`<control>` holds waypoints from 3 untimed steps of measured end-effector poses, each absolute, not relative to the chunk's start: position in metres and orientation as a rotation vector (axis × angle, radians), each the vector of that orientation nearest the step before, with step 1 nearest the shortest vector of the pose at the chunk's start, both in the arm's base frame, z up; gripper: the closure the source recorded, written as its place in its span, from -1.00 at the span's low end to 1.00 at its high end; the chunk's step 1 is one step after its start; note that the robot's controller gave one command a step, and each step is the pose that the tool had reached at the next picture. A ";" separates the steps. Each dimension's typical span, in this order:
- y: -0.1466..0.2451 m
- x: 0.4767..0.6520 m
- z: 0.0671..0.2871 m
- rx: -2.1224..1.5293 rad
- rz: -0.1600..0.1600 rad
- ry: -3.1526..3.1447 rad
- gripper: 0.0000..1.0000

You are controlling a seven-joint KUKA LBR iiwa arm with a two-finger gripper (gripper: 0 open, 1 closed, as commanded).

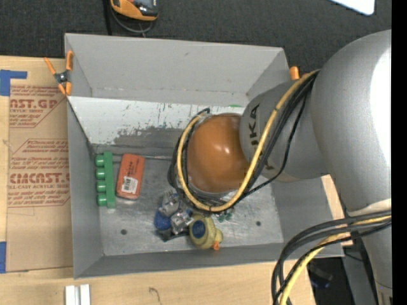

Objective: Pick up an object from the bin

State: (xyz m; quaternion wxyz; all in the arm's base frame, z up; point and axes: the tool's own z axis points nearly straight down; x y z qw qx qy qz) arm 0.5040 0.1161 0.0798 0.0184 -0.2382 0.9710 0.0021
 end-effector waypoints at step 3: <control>0.095 0.498 0.222 -0.743 -0.001 3.045 -1.00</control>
Offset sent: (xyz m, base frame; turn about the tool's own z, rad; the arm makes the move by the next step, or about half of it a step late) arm -0.0073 -0.0213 0.1409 0.0013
